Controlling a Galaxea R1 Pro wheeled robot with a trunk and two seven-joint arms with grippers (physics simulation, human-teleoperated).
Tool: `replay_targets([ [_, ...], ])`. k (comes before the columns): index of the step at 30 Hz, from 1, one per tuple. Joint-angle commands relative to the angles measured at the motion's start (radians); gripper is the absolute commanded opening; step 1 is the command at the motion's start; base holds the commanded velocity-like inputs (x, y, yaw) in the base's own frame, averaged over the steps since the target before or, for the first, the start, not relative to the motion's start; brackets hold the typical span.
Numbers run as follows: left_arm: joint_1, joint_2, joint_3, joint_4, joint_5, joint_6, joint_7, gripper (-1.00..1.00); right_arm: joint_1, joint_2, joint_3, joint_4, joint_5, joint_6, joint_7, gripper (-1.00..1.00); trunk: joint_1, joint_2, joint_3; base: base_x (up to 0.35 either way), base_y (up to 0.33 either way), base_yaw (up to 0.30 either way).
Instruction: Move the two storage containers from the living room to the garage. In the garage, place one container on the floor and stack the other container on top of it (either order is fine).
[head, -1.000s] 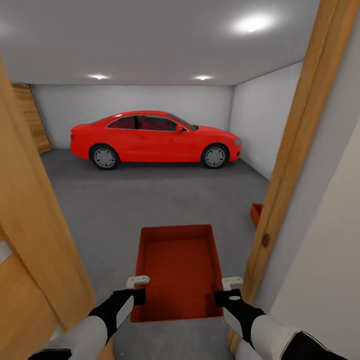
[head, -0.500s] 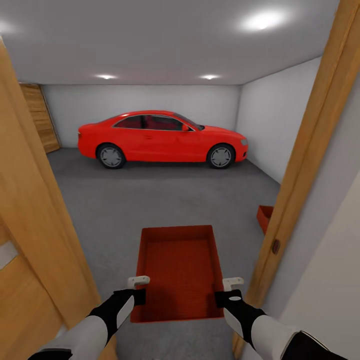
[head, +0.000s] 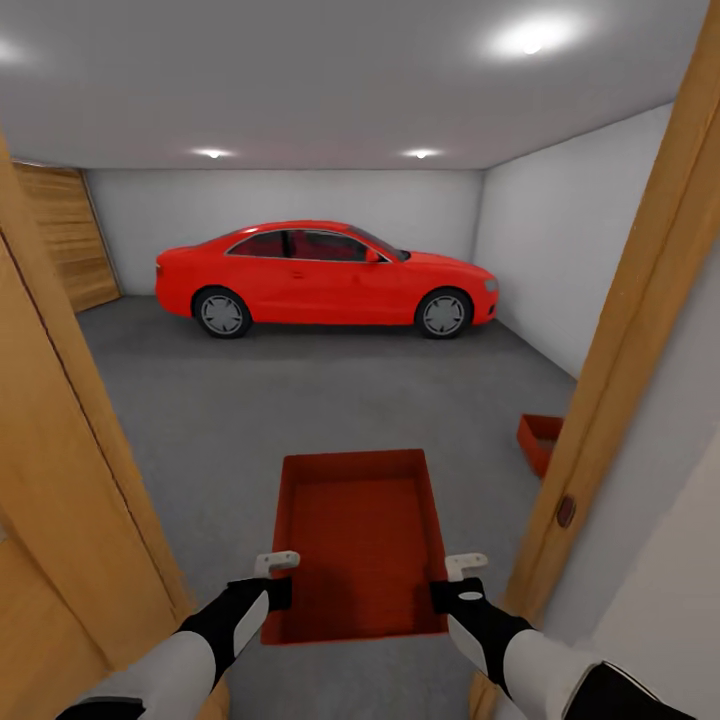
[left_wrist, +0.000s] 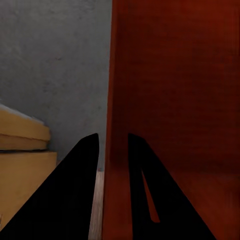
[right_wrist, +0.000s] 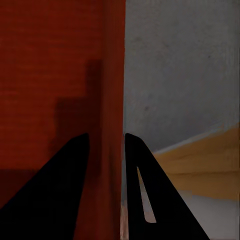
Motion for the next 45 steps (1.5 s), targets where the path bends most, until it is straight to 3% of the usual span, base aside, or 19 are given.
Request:
replay_targets([
  [1, -0.001, 0.001, -0.014, -0.006, 0.024, -0.01, 0.005, -1.0, 0.0, -0.003, -0.01, 0.013, -0.026, 0.004, -0.014, -1.0, 0.001, -0.002, -0.002, 0.318, 0.0, 0.0],
  [45, -0.001, 0.003, -0.013, -0.005, 0.03, -0.01, 0.005, -1.0, 0.0, -0.002, -0.01, 0.013, -0.027, 0.005, -0.014, -1.0, 0.001, -0.002, -0.002, 0.323, 0.0, 0.013],
])
